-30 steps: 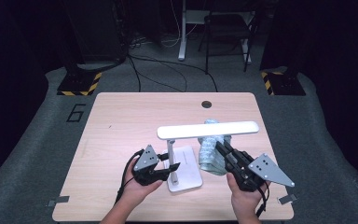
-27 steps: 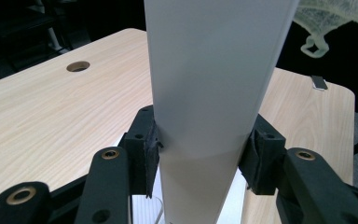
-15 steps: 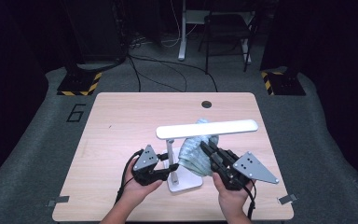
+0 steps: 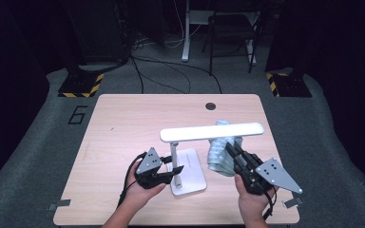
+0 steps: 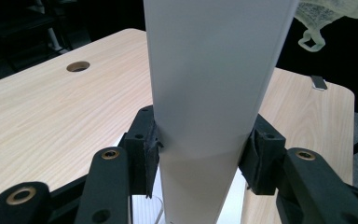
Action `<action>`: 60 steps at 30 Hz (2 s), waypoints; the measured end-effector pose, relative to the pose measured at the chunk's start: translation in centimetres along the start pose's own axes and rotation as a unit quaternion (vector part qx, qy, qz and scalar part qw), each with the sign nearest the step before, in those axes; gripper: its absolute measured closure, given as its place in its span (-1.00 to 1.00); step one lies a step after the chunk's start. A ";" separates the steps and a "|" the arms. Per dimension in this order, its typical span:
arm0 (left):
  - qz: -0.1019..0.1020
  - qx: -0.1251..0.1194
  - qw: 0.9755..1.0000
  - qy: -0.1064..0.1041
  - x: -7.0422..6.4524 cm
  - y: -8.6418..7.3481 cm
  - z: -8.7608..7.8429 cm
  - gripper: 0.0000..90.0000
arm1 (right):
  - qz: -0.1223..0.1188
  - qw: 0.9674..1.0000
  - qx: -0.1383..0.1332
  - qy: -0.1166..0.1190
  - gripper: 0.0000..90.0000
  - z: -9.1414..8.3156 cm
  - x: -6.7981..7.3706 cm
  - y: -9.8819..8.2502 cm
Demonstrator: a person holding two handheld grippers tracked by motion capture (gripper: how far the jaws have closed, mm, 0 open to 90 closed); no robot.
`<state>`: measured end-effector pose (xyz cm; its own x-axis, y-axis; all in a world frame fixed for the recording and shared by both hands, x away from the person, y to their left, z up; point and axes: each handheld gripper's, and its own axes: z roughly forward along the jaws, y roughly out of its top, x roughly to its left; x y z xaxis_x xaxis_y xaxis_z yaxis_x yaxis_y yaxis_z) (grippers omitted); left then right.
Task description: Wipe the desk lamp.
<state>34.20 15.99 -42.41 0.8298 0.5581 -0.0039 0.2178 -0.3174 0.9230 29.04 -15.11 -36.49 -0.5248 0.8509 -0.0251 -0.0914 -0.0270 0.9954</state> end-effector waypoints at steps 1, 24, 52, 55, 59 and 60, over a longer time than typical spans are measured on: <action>0.000 0.000 1.000 0.000 0.0 0.0 0.0 0.19 | 0.004 1.000 -0.001 -0.007 0.85 -0.2 -0.5 -0.1; 0.000 -0.007 1.000 0.003 0.1 -0.1 0.0 0.19 | 0.020 0.995 -0.010 -0.094 0.85 -2.8 -4.6 -0.9; -0.001 -0.007 1.000 0.001 0.1 -0.1 0.0 0.19 | -0.016 0.994 0.002 -0.110 0.85 -2.6 -5.1 -0.6; 0.000 -0.007 1.000 0.002 0.1 -0.1 0.1 0.19 | -0.019 0.995 -0.002 -0.098 0.85 -2.5 -4.4 -0.5; -0.001 -0.007 1.000 0.001 0.1 -0.1 0.0 0.19 | -0.029 0.997 -0.002 -0.074 0.85 -2.2 -3.1 -0.2; -0.002 -0.008 1.000 0.001 0.1 -0.1 0.0 0.19 | -0.028 0.997 -0.005 -0.066 0.85 -2.0 -2.7 -0.1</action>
<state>34.28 16.07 -42.55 0.8280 0.5607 -0.0060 0.2125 -0.3040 0.9287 28.78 -18.50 -36.71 -0.4020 0.9131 -0.0680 -0.1257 0.0185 0.9919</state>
